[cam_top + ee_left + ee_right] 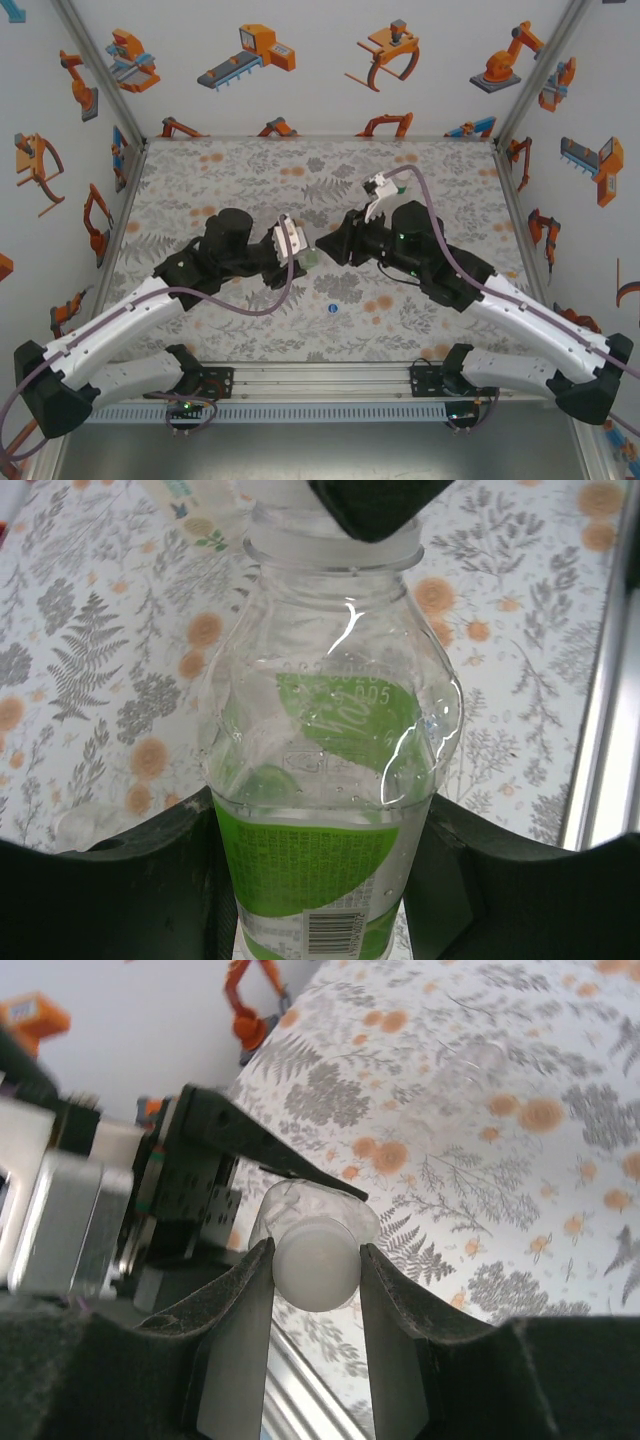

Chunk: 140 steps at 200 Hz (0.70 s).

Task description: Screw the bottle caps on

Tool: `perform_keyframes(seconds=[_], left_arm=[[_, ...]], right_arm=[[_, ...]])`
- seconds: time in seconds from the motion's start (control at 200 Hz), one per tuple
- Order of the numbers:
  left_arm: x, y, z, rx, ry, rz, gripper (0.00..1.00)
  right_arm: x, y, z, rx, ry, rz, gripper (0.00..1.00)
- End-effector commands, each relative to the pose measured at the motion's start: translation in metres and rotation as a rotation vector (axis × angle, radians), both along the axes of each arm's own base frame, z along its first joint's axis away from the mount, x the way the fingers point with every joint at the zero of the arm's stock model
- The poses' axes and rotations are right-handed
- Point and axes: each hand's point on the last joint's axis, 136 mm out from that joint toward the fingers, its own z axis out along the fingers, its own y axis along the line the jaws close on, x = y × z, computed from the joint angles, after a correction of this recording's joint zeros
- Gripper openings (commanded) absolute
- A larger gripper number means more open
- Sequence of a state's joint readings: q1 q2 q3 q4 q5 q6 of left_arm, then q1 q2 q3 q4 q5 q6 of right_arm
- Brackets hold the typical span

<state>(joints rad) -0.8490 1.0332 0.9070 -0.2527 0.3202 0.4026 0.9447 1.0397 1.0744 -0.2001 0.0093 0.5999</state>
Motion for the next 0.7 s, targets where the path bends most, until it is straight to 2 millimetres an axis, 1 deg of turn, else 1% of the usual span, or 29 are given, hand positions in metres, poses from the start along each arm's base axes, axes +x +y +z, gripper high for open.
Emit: perform_keyframes(seconds=[0.0,0.09,0.21,0.35,0.436,0.571,0.656,0.696], left_arm=[[0.002,-0.019,0.038,-0.116,-0.06,-0.038,0.0],[0.008,-0.023,0.037,-0.106,-0.056,-0.025,0.0],[0.013,-0.025,0.034,-0.09,-0.063,-0.005,0.0],[0.012,-0.027,0.032,-0.087,-0.062,-0.023,0.0],[0.008,-0.028,0.028,-0.085,-0.049,-0.042,0.0],[0.003,-0.029,0.022,-0.071,-0.023,-0.066,0.0],[0.001,-0.029,0.017,-0.064,-0.009,-0.073,0.0],[-0.001,-0.029,0.016,-0.065,0.0,-0.078,0.0]], right_arm=[[0.027,-0.014,-0.017,0.071,0.182,-0.238,0.0],[0.031,-0.015,-0.019,0.101,0.213,-0.277,0.0],[0.032,-0.014,-0.014,0.111,0.215,-0.279,0.08],[0.03,-0.014,-0.01,0.102,0.206,-0.263,0.14],[0.025,-0.015,-0.005,0.074,0.179,-0.234,0.23],[0.019,-0.022,0.003,-0.001,0.141,-0.21,0.44],[0.015,-0.027,0.009,-0.015,0.113,-0.198,0.53],[0.012,-0.029,0.013,-0.016,0.094,-0.184,0.56]])
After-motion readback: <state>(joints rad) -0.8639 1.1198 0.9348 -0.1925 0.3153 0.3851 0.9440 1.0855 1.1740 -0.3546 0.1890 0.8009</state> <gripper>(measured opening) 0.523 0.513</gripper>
